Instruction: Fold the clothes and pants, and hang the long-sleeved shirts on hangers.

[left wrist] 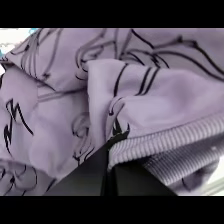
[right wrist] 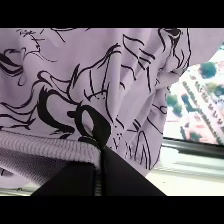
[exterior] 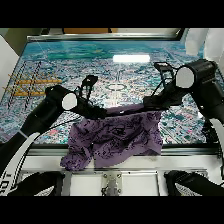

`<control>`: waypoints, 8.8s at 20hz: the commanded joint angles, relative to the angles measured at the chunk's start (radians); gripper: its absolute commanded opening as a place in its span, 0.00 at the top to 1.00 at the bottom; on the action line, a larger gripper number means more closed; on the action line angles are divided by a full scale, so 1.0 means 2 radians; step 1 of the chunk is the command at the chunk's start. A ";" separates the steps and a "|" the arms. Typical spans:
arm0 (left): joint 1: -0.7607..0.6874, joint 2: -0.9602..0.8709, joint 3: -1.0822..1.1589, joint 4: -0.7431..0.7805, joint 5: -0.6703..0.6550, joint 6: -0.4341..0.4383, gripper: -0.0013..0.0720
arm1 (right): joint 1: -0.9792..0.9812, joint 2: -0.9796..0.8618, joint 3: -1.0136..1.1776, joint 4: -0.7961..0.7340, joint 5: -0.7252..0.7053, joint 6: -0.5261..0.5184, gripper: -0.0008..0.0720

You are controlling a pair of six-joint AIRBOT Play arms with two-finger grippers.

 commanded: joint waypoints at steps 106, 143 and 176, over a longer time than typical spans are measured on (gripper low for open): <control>0.241 0.209 -0.203 -0.145 -0.139 0.727 0.96 | 0.000 -0.013 -0.003 0.004 -0.019 0.007 0.96; 0.119 0.053 -0.175 -0.189 0.005 0.736 0.96 | 0.046 -0.013 0.020 0.027 -0.032 -0.055 0.96; 0.119 0.053 -0.179 -0.213 0.025 0.736 0.96 | 0.168 -0.022 0.048 0.105 -0.155 -0.055 0.23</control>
